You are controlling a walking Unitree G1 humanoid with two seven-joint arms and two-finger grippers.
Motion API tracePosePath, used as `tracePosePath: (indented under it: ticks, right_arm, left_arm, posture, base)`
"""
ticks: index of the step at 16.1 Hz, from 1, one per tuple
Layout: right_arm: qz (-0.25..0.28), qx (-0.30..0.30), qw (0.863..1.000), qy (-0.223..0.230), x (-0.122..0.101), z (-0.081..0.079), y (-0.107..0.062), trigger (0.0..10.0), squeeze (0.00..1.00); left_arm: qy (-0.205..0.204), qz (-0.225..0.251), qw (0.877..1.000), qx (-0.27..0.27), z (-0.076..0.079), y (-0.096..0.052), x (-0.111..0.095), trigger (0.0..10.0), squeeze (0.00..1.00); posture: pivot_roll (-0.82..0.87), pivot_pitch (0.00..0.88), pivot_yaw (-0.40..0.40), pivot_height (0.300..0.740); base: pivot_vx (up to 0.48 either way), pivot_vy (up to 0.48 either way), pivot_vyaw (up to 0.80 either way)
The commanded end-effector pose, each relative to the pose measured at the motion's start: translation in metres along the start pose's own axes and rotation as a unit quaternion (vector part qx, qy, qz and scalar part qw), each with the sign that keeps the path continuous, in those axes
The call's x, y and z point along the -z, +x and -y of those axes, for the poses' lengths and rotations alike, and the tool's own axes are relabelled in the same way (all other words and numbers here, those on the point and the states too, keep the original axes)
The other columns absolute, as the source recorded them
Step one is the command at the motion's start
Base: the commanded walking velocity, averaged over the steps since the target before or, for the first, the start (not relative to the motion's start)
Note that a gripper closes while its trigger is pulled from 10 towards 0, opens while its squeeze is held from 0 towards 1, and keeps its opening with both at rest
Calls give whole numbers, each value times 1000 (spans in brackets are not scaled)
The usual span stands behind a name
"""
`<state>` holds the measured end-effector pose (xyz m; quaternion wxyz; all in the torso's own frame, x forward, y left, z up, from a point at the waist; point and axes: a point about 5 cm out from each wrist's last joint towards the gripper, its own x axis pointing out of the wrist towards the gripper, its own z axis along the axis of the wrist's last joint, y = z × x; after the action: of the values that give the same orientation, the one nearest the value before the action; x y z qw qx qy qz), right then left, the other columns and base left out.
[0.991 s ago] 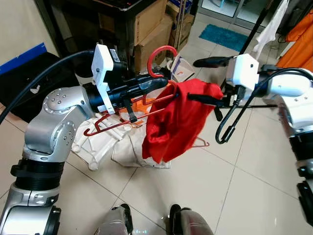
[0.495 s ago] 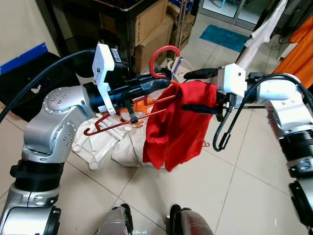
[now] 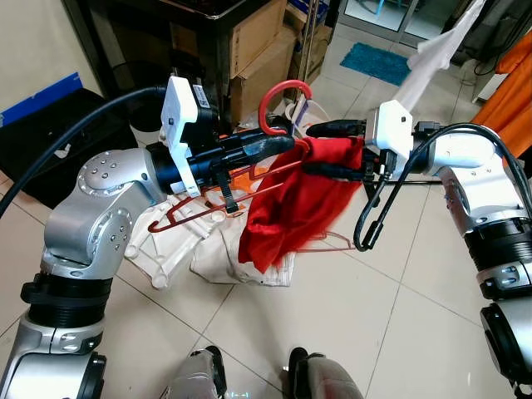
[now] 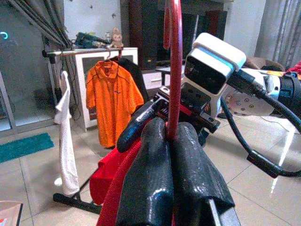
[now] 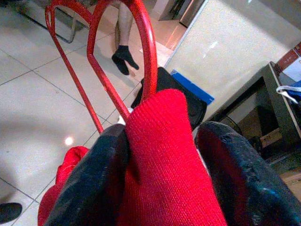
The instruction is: Hang hanger
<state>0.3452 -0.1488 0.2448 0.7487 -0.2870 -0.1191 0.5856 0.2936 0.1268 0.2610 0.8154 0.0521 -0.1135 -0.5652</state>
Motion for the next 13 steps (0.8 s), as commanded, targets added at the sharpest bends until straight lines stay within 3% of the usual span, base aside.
tracePosePath:
  ticks: [1, 10, 13]
  right_arm:
    - [5, 20, 1000, 8, 2, 1, -7, 0, 0]
    - [-2, 12, 999, 31, 5, -3, -12, 0, 0]
    - [4, 14, 999, 43, 5, -5, -12, 0, 0]
  left_arm:
    - [5, 8, 1000, 24, 8, 4, -3, 10000, 0]
    - [-11, 0, 1000, 18, 6, 5, 0, 10000, 0]
    - [5, -22, 1000, 4, 3, 5, 5, 10000, 0]
  posture:
    - [-98, 148, -39, 740]
    - [-106, 158, -39, 740]
    - [-107, 163, -42, 740]
  base:
    - [0, 0, 0]
    - [0, 0, 0]
    - [0, 0, 0]
